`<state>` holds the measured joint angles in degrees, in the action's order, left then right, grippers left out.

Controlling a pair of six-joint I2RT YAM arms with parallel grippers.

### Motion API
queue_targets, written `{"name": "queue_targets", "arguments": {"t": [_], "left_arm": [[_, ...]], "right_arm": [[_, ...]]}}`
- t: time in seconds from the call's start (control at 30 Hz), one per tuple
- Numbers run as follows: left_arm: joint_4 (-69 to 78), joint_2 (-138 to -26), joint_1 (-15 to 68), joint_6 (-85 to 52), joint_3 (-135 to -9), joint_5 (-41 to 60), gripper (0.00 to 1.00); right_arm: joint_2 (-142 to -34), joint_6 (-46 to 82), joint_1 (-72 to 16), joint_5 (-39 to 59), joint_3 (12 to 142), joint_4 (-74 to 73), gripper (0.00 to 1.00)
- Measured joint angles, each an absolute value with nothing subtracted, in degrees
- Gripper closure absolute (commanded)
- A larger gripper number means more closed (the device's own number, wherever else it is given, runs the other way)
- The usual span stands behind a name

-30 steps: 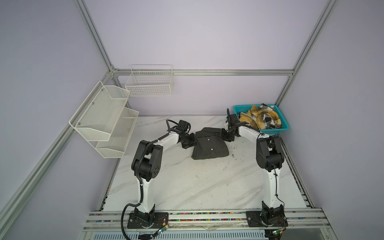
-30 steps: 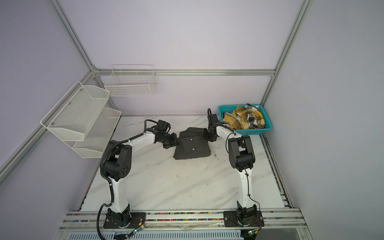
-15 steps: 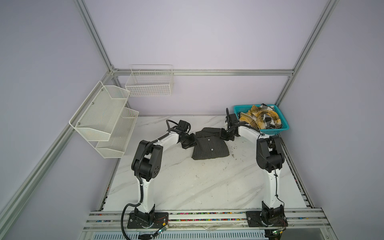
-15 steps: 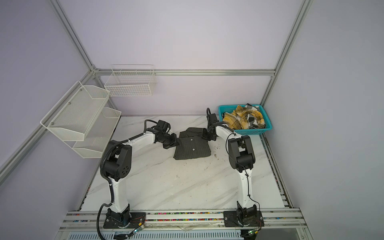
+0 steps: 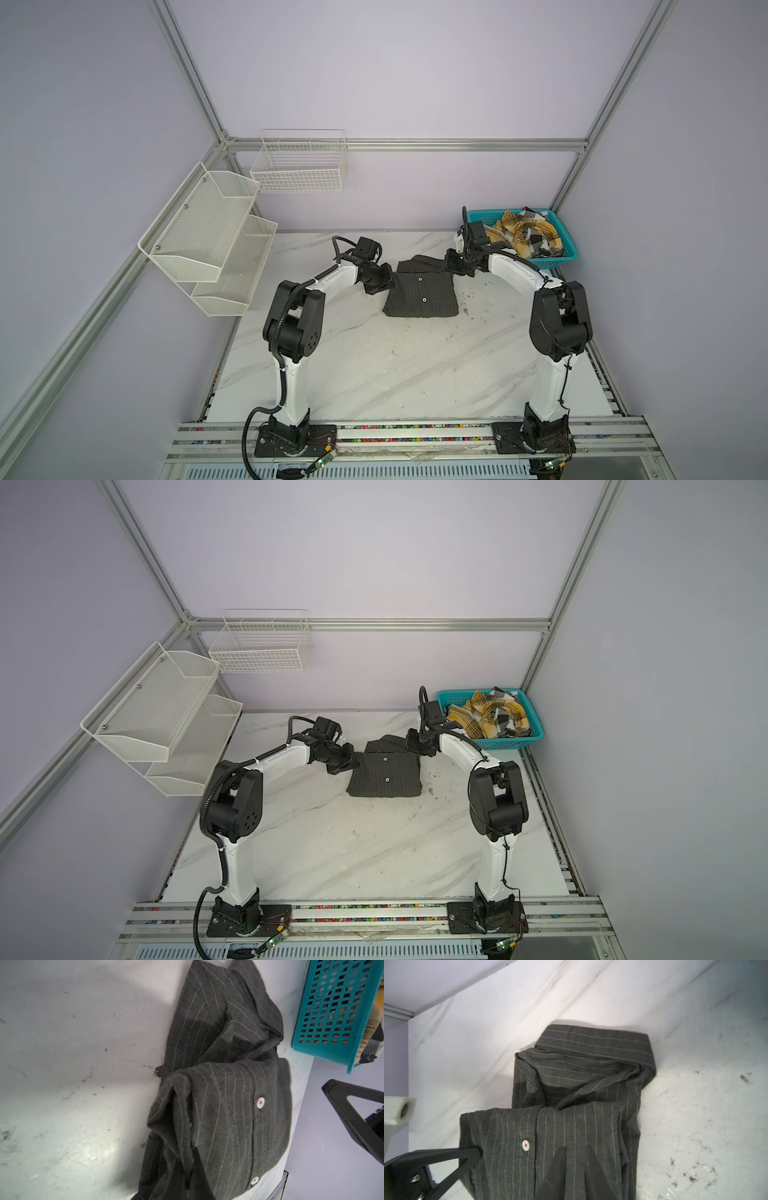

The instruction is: Fold and stack the long sleeve shirts

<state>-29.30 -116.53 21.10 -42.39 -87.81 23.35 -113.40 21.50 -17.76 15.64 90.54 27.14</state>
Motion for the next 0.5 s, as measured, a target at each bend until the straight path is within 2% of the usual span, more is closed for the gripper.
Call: {"name": "queue_targets", "arguments": {"t": [0.1, 0.23, 0.5], "left_arm": [[-29.28, -116.53, 21.15, -42.39, -87.81, 23.35, 1.0], [-29.28, -116.53, 21.15, -42.39, -87.81, 23.38, 1.0], [-29.28, -116.53, 21.15, -42.39, -87.81, 23.62, 1.0]], "right_arm": [[-114.1, 21.67, -17.76, 15.57, 89.8, 27.14, 0.8], [-114.87, 21.89, -17.76, 14.96, 89.69, 27.11, 0.56], [-117.03, 21.85, -17.74, 13.28, 89.91, 27.22, 0.57]]}}
